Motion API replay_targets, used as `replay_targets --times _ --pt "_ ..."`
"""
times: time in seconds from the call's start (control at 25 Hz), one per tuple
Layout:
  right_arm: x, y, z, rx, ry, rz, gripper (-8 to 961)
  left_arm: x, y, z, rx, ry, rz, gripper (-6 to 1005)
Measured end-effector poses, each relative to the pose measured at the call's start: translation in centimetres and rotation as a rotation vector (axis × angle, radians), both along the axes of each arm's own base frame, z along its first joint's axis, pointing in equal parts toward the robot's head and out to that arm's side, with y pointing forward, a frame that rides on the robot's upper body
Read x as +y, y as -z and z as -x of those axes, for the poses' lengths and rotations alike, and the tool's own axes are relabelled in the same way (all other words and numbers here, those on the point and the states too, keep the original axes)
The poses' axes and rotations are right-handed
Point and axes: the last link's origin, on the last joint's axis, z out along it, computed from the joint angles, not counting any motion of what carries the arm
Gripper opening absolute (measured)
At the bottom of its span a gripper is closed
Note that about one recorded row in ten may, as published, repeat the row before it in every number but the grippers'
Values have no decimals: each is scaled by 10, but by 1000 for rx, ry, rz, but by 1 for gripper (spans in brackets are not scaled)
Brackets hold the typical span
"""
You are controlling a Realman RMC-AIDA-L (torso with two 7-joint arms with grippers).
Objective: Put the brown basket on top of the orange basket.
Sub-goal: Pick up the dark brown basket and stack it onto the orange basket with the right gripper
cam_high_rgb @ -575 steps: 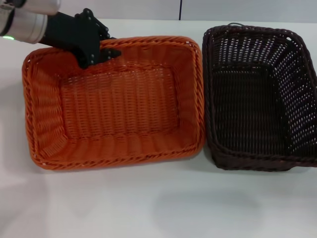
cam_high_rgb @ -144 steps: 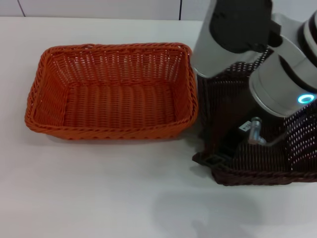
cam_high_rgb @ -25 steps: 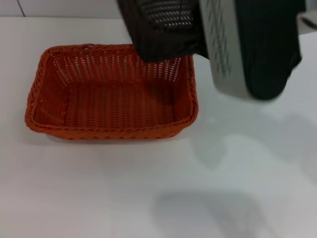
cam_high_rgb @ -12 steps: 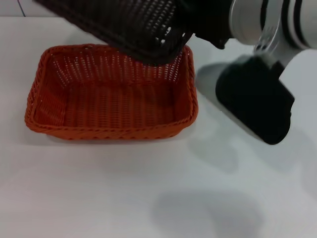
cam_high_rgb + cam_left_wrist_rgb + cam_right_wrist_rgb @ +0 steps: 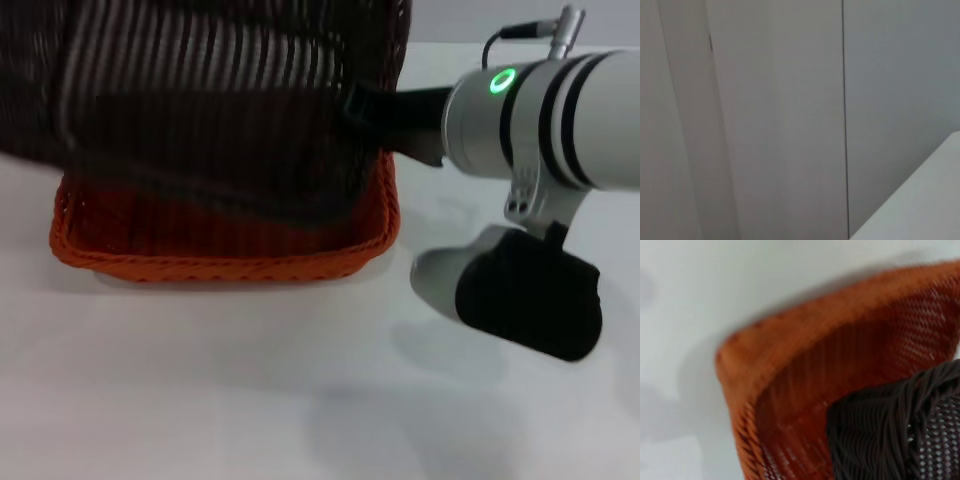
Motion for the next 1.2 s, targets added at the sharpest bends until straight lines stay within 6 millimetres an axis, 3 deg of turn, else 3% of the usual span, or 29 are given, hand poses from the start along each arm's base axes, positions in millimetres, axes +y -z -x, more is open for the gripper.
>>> replay_targets --times 0.52,0.72,0.84,0.96,1.2 --pt "-18 5 -10 66 193 13 117 -3 2 2 -11 -14 1 827" --pt "-26 5 -18 43 223 26 174 -3 2 2 -10 -13 5 827" --pt "-30 0 -17 56 222 14 391 -2 3 2 -9 -11 7 827" --pt "-40 -7 -13 75 223 20 453 0 4 1 -13 -8 16 827" --pt "-57 -2 -10 68 219 57 577 1 4 1 -18 -11 24 827"
